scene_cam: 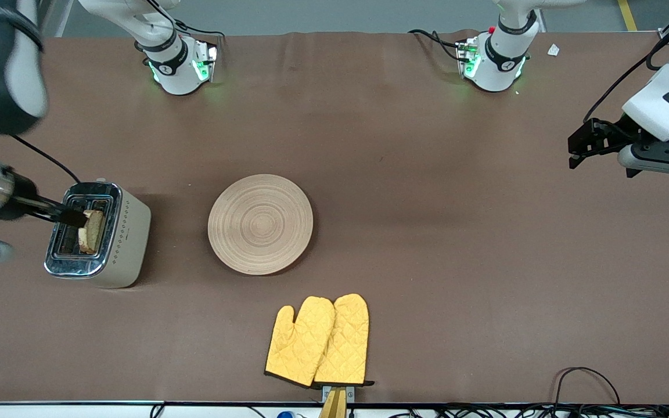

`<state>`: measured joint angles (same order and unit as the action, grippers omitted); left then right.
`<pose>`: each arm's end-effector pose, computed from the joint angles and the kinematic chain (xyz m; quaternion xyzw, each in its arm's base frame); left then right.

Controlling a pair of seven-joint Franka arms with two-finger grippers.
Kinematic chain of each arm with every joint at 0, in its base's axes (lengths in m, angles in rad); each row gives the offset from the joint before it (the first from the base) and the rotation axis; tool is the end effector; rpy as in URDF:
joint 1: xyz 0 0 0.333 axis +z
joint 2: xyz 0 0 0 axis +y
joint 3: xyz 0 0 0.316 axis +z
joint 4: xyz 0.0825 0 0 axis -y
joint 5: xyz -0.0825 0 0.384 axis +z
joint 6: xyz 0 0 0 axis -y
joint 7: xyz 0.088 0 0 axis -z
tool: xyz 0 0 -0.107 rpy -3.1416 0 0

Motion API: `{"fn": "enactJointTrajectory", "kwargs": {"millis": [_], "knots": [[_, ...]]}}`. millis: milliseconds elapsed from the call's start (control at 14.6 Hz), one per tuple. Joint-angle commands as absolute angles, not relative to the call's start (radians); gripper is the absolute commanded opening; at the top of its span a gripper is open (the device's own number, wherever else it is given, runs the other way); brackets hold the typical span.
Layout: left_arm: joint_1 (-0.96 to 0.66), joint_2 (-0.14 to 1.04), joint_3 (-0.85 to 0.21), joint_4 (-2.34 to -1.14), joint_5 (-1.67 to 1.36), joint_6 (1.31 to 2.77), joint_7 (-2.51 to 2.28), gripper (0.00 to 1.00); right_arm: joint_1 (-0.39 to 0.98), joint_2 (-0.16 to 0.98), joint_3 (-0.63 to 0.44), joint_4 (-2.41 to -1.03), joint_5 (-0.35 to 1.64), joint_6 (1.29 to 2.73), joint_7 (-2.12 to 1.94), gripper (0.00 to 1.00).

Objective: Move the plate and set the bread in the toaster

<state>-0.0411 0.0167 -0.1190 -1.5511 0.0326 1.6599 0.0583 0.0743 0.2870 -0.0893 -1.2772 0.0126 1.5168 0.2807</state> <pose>0.5623 -0.0869 0.6329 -0.9928 0.1095 -0.0468 0.0129 0.6346 0.0006 0.5873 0.9891 -0.1456 -0.0221 0.0094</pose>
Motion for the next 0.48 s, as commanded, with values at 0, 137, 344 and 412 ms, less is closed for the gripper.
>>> {"fn": "enactJointTrajectory", "kwargs": {"millis": [0,137,344,412], "knots": [[-0.041,0.005,-0.112,-1.546,0.051,1.641,0.055,1.0,0.023,0.166,-0.075,-1.354,0.057,1.52,0.12,1.0],[-0.032,0.006,-0.112,-1.546,0.051,1.641,0.066,1.0,0.021,0.083,-0.077,-1.437,0.054,1.526,0.071,1.0],[-0.032,0.011,-0.112,-1.548,0.049,1.641,0.06,1.0,0.025,-0.095,-0.077,-1.725,0.048,1.699,0.023,1.0],[-0.032,0.011,-0.112,-1.546,0.049,1.641,0.055,1.0,0.022,-0.107,-0.077,-1.779,0.046,1.756,-0.035,1.0]]}}
